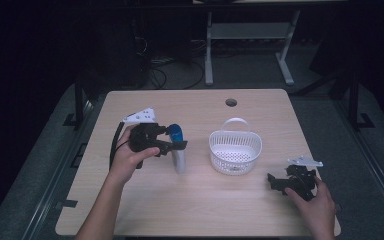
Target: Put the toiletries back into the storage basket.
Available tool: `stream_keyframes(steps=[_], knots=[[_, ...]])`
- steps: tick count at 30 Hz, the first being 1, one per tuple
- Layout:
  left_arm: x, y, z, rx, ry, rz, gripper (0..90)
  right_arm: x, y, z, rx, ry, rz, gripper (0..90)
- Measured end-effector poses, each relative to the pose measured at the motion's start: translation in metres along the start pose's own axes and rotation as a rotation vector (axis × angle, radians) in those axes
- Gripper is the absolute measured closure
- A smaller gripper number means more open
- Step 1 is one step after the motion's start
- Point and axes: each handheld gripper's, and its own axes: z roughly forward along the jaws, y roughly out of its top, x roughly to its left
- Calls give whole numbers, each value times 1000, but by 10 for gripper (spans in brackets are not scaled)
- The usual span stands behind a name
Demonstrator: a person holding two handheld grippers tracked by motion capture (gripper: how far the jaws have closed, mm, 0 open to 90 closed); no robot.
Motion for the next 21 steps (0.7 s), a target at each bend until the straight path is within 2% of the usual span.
stream_keyframes(steps=[21], knots=[[-4, 44, 17, -26, -42, 65, 378, 0, 0, 0, 1, 1, 0, 4]])
